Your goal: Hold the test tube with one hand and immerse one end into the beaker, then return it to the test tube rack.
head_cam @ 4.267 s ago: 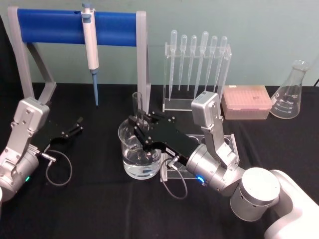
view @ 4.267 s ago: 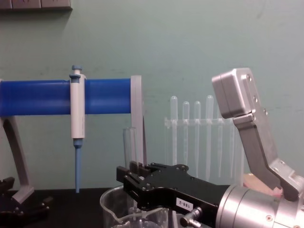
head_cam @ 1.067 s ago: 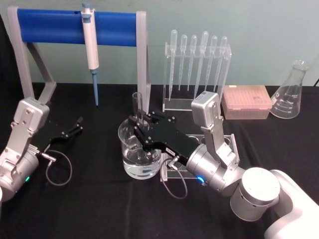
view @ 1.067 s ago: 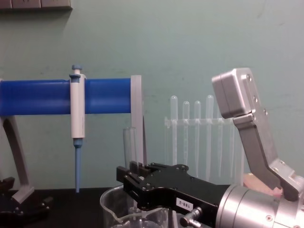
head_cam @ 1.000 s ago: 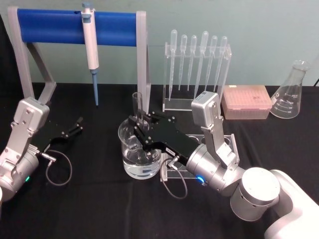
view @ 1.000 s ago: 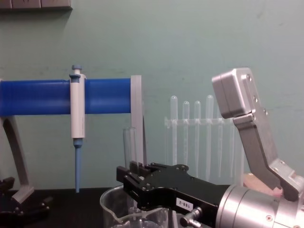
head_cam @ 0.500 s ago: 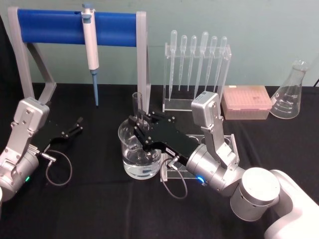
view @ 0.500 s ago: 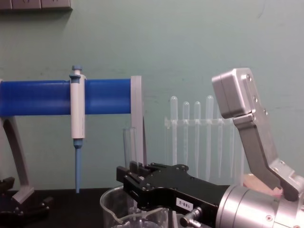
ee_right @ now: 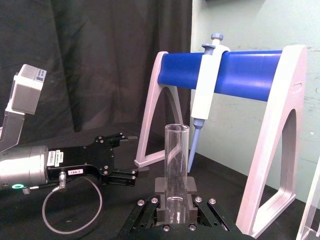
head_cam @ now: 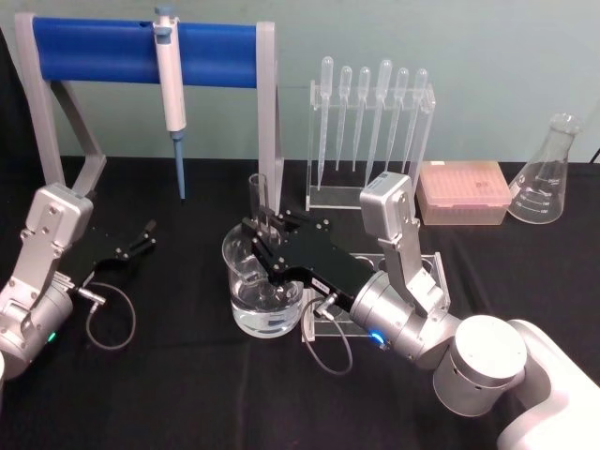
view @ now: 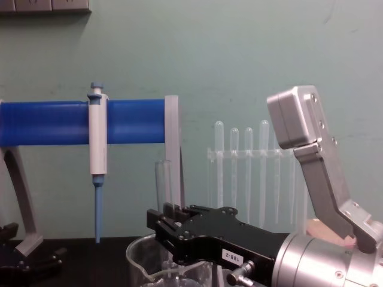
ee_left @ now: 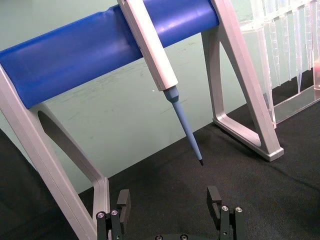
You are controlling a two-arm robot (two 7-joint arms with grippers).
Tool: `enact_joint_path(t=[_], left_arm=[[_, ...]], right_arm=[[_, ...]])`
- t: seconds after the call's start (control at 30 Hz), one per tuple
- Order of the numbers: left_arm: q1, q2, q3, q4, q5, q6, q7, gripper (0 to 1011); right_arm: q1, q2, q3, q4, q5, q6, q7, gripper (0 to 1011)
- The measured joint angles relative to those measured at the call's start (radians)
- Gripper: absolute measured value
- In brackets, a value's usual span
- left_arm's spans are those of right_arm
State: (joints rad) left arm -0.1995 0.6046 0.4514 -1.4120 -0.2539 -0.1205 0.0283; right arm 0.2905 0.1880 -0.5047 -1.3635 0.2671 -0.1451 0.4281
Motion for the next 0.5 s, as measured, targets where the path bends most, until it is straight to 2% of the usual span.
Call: enact_joint_path(t=[0.5], left_arm=[[0.0,0.0,0.0,0.0,0.0,0.0,0.0,1000]], right_arm=[[0.0,0.0,0.0,0.0,0.0,0.0,0.0,233]])
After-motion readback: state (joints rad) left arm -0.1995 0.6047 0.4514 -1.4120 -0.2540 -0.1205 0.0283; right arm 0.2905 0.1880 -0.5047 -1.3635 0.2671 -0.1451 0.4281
